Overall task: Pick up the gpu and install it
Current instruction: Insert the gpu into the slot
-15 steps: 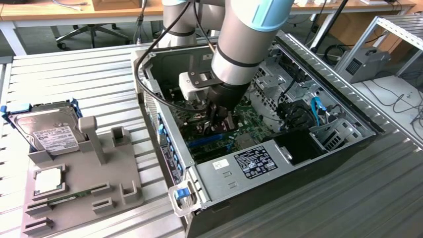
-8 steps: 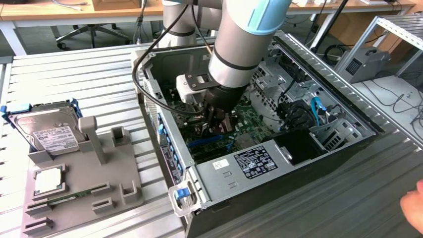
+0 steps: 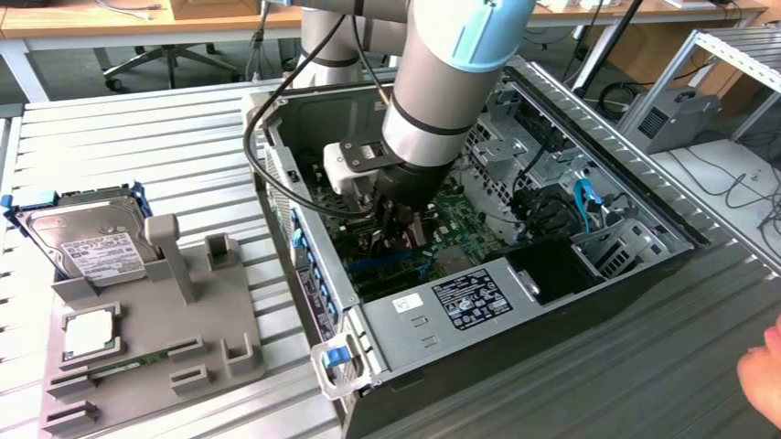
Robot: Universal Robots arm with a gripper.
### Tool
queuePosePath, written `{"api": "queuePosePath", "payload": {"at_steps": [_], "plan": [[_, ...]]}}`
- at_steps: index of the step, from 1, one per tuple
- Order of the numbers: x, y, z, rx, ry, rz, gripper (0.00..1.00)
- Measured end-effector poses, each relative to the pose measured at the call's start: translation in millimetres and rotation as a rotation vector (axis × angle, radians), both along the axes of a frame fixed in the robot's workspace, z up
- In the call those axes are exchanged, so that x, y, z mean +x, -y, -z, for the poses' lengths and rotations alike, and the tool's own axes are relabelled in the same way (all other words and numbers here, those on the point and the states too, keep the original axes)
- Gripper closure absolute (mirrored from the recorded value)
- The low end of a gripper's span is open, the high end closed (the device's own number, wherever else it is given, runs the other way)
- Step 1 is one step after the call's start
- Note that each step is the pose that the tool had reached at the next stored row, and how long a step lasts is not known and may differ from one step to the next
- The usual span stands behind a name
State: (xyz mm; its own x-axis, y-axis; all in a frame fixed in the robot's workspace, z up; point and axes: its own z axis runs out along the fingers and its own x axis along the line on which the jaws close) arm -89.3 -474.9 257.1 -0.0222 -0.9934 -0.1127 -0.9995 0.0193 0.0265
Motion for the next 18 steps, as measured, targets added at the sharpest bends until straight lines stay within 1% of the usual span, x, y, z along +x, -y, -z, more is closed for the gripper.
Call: {"api": "queuePosePath", "payload": {"at_steps": [5, 8, 10, 12, 18], "plan": [[-0.1, -0.3, 4.3, -0.0003, -0.0001, 0.000, 0.71], [0.0, -0.3, 4.6, 0.0001, 0.0001, 0.000, 0.71], [0.0, -0.3, 4.4, 0.0001, 0.0002, 0.000, 0.71], [0.0, -0.5, 3.2, 0.0014, 0.0008, 0.000, 0.71], [-0.2, -0.3, 1.7, 0.0001, 0.0002, 0.000, 0.71]]}}
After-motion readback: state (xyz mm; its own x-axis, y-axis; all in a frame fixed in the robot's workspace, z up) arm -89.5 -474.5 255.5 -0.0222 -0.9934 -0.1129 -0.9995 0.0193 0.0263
